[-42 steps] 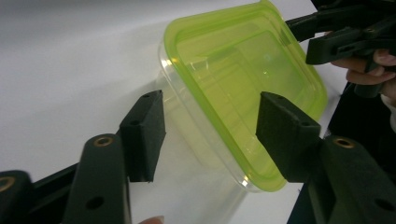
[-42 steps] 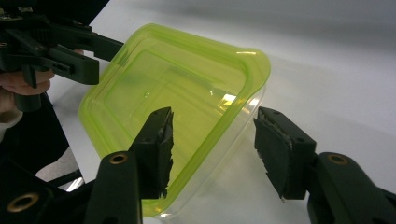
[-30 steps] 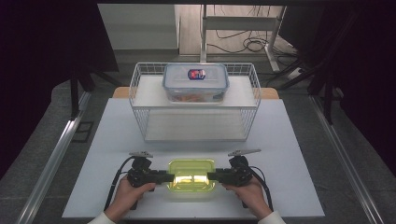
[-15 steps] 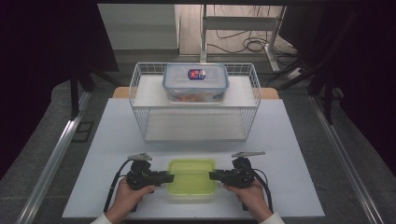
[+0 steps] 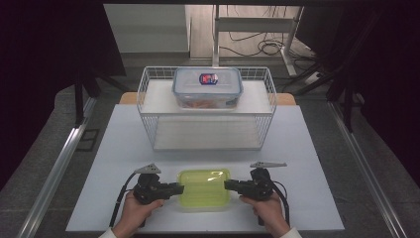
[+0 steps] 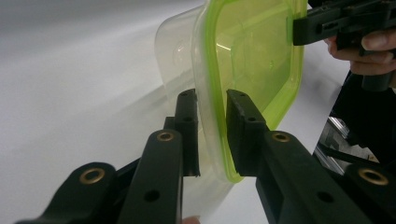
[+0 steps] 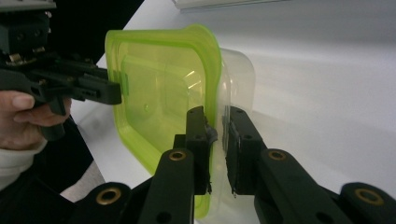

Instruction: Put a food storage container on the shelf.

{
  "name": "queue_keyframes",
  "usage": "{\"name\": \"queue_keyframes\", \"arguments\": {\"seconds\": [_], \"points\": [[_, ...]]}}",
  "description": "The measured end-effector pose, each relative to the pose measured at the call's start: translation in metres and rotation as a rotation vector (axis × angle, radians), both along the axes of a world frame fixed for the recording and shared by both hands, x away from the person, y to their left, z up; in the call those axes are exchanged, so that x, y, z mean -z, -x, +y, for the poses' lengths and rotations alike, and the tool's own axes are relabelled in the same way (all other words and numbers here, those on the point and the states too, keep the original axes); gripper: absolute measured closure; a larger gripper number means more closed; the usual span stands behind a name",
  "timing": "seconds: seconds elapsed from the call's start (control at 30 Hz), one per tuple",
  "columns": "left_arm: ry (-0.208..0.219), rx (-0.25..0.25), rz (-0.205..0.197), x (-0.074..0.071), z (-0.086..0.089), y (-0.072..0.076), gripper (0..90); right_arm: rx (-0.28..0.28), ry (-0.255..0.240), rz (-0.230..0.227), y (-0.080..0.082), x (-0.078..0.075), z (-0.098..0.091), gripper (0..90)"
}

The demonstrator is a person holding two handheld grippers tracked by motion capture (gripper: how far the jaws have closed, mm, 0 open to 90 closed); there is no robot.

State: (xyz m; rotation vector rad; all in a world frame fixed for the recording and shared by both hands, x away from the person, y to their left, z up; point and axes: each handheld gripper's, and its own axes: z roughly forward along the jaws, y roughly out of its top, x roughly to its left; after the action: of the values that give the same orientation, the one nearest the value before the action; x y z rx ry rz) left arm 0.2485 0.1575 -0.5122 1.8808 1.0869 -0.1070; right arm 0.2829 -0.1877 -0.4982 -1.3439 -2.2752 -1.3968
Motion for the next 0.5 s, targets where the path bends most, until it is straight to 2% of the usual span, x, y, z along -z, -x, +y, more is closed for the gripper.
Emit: {"name": "queue_keyframes", "arguments": {"seconds": [0.1, 0.33, 0.5], "points": [[-0.001, 0.004, -0.006, -0.001, 0.001, 0.0, 76.6, -0.002, 0.001, -0.006, 0.001, -0.001, 0.0, 80.4], [0.034, 0.003, -0.019, -0.006, 0.005, 0.001, 77.5, -0.008, -0.01, -0.04, 0.004, -0.007, 0.0, 80.3], [0.033, 0.007, -0.04, -0.013, 0.006, 0.0, 78.1, -0.014, -0.001, -0.069, 0.005, -0.012, 0.001, 80.3]]}}
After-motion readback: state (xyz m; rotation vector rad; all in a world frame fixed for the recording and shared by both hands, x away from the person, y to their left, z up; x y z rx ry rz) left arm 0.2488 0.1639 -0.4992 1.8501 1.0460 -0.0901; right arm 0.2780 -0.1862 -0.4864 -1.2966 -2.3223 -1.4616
